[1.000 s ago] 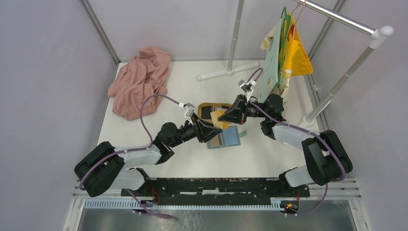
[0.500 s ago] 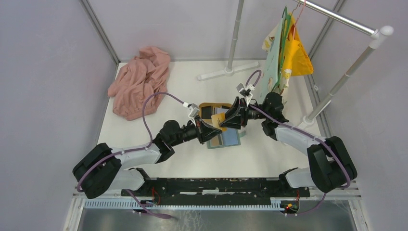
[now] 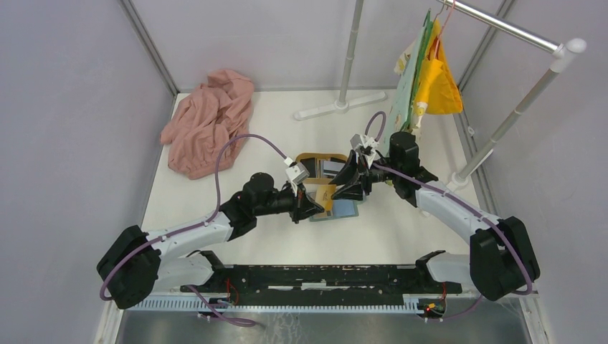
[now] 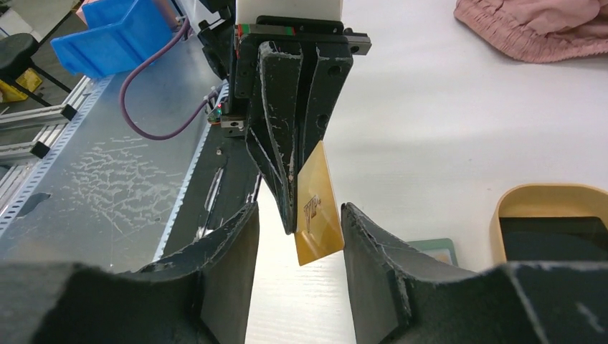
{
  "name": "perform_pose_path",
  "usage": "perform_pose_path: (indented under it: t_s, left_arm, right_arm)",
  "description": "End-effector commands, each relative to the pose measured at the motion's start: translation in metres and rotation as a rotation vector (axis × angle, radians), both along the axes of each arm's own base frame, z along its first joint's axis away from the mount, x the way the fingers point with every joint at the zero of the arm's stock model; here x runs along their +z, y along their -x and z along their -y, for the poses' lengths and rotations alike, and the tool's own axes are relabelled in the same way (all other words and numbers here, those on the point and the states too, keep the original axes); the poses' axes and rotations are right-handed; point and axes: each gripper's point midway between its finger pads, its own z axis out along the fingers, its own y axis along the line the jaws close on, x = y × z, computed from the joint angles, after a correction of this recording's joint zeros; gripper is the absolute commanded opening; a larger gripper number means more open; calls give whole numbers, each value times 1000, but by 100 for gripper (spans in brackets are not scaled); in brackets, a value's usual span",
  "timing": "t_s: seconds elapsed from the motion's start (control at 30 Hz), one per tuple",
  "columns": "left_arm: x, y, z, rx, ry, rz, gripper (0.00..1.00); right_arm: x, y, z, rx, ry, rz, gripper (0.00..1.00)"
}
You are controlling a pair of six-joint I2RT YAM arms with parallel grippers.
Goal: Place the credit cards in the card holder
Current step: Pick up the credit card from the storage box.
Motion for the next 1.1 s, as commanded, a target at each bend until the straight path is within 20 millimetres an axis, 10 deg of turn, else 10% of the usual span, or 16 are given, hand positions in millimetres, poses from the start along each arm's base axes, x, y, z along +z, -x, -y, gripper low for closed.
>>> perform_pose_path:
  t_s: [0.0,0.37,0.57,0.93,1.07]
  left_arm:
    - [18,0,4,-54,9,90,2]
    - [24,3,6,-65,45,95,2]
    - [22,2,4,-49,45,88,4]
    - [-19,-52,-65,504,-96,24,74]
    - [-27,-48,-75,560,-47,-19,81]
  right_arm:
    - [-3,3,0,9,0,10,51]
    - [-18,-2,-1,-18,30,-54,38]
    - [-17,-2,-2,-7,31,-85,3]
    - [-61,-20,17,-190,153,-172,0]
    - [-87,-27,30,-289,227,-172,0]
